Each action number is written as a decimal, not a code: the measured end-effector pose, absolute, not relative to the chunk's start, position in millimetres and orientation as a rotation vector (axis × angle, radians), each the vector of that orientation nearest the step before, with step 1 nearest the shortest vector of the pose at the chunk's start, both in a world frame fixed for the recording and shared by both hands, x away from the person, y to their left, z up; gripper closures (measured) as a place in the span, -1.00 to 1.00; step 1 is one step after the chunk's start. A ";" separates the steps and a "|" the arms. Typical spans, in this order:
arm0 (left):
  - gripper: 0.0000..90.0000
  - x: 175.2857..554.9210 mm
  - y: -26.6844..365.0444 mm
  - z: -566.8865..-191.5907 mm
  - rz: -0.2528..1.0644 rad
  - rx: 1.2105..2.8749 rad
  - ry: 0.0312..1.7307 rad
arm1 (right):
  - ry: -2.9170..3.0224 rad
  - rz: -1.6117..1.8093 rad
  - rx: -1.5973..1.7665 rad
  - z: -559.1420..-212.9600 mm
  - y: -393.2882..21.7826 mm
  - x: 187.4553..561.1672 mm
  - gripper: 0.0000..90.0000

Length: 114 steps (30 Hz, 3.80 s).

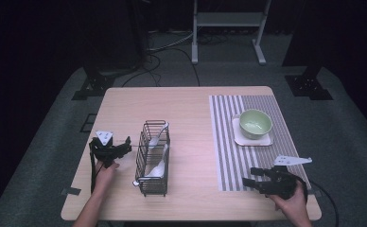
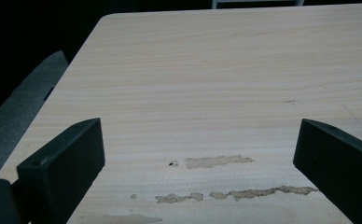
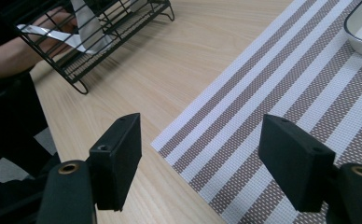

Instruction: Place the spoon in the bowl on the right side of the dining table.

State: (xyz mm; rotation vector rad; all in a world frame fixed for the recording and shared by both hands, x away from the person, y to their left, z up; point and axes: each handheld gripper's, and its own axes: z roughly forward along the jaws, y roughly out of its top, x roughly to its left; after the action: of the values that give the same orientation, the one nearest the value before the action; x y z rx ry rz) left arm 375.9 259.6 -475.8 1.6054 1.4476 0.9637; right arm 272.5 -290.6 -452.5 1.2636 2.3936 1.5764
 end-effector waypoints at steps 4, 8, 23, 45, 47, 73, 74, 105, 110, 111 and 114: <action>-0.98 375.7 259.0 -475.9 0.974 1.606 1.444 | 2.423 1.537 1.232 -446.3 -287.3 272.0 -0.36; -0.98 375.4 258.7 -475.7 0.976 1.606 1.445 | 2.444 1.521 1.216 -441.6 -283.4 273.3 -0.36; -0.98 375.2 258.5 -475.7 0.976 1.610 1.442 | 2.472 1.572 1.180 -430.0 -268.9 286.7 -0.37; -0.98 375.2 258.4 -475.6 0.974 1.613 1.440 | 2.550 1.587 1.099 -404.0 -234.6 304.4 -0.41; -0.98 375.3 258.3 -475.8 0.976 1.612 1.438 | 2.563 1.585 1.086 -401.8 -230.4 306.4 -0.41; -0.98 375.5 258.0 -476.0 0.977 1.613 1.431 | 2.680 1.606 0.969 -368.6 -184.8 323.8 -0.41; -0.98 375.5 258.0 -476.0 0.977 1.612 1.432 | 2.684 1.609 0.970 -367.5 -183.1 324.2 -0.41; -0.98 375.6 258.1 -476.0 0.975 1.613 1.433 | 2.786 1.622 0.905 -343.7 -141.0 335.7 -0.46; -0.98 375.5 258.3 -475.9 0.975 1.614 1.433 | 2.792 1.619 0.899 -340.6 -137.1 337.1 -0.47; -0.98 375.6 258.2 -476.0 0.975 1.613 1.433 | 2.795 1.620 0.896 -340.1 -136.2 337.3 -0.47; -0.98 375.6 258.0 -476.1 0.978 1.612 1.432 | 2.803 1.606 0.888 -339.2 -133.1 337.8 -0.47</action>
State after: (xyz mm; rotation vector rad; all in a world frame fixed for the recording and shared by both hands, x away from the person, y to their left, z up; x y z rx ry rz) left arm 375.6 258.0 -476.1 1.6125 1.4323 0.9777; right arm 337.8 -133.1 -339.2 0.8884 2.8034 1.6062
